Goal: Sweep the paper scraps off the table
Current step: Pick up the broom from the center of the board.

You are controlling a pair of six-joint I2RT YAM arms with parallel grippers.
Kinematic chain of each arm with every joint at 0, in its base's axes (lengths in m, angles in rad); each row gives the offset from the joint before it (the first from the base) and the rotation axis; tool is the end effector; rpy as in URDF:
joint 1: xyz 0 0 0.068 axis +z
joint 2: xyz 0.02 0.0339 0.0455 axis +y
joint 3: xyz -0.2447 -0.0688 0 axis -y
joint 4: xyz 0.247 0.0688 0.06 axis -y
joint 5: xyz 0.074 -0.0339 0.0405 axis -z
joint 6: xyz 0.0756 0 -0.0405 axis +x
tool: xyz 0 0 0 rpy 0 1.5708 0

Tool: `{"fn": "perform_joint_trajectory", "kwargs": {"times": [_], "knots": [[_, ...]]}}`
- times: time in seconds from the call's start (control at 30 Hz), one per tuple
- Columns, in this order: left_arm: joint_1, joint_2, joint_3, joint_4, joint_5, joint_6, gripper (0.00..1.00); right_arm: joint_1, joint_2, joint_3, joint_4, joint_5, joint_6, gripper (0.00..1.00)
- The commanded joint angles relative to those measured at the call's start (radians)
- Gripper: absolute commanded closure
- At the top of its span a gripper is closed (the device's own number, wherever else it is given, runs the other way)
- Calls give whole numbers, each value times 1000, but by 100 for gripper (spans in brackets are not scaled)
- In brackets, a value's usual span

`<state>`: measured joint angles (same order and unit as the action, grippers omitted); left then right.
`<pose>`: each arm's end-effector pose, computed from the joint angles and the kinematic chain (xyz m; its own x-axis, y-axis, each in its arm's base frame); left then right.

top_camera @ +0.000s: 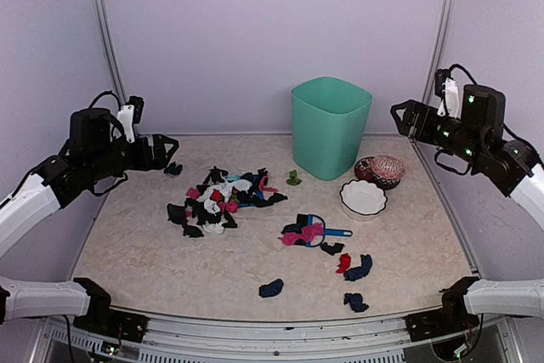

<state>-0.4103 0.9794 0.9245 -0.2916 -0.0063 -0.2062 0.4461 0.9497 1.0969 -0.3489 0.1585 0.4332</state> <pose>0.2516 -0.1089 0.3122 -0.3854 -0.0556 -0.9211 0.3213 0.9276 -0.1905 0.2386 0.1009 0.3783 -0.2843 0.3235 -0.9025 -0.1842 0.9054 0.3826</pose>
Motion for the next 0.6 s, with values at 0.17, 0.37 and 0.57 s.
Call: {"fn": "perform_joint_trajectory", "kwargs": {"times": [0.17,0.37,0.57], "knots": [[9,-37,-8,-61,-5,-152,1,2,78,28,-144,-188,36,0],[10,-95,-64,-18,-5,-141,1,0,77,-98,-59,-285,33,0],[9,-143,-111,8,1,-109,1,1,98,-176,-34,-404,0,0]]}}
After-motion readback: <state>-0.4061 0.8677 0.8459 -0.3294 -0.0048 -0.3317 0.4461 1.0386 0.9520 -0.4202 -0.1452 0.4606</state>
